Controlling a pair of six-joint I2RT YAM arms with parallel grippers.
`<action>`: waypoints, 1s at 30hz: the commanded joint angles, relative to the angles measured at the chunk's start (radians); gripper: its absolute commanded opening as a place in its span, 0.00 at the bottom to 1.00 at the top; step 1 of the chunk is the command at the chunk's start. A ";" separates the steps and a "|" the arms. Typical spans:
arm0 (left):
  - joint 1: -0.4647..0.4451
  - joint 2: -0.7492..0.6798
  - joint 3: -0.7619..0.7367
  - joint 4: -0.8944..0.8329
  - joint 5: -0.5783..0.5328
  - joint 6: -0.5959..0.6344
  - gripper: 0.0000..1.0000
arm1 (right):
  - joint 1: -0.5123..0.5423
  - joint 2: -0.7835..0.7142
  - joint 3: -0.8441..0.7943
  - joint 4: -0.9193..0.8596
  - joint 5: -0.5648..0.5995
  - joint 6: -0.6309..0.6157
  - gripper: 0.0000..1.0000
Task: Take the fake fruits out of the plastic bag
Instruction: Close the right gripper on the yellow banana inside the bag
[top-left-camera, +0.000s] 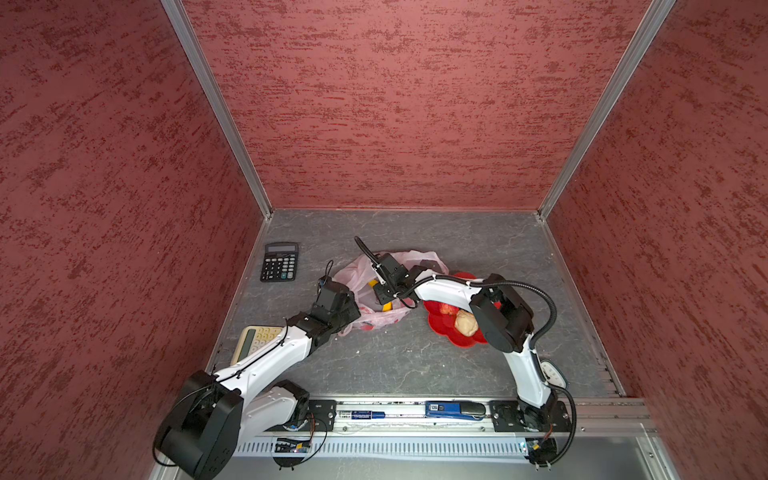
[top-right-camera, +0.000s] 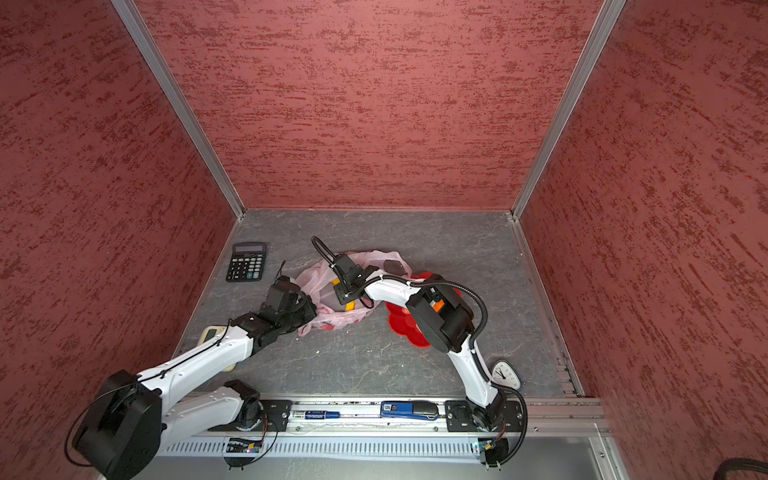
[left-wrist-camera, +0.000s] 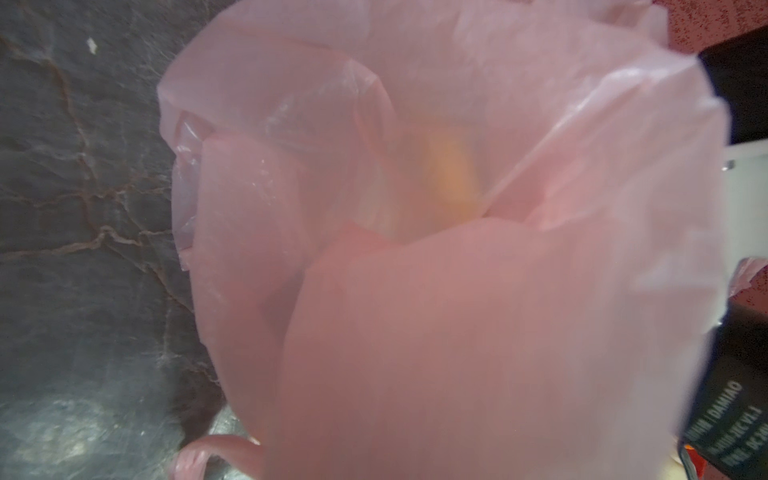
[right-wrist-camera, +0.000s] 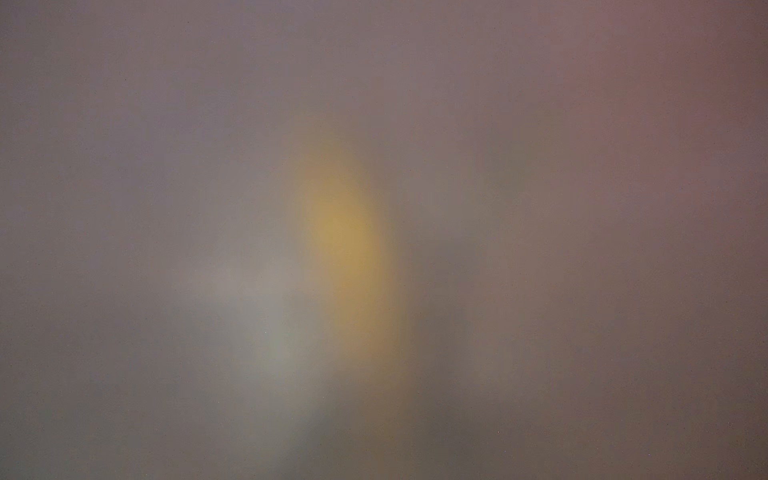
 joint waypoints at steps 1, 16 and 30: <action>-0.002 0.008 -0.005 0.022 0.004 -0.005 0.01 | -0.003 -0.023 0.041 -0.013 -0.015 -0.016 0.26; -0.004 0.017 0.001 0.040 0.028 -0.003 0.01 | -0.003 -0.061 0.089 -0.071 -0.011 -0.001 0.21; -0.004 0.012 -0.027 0.059 0.009 -0.005 0.01 | -0.003 -0.054 0.215 -0.225 -0.005 0.000 0.20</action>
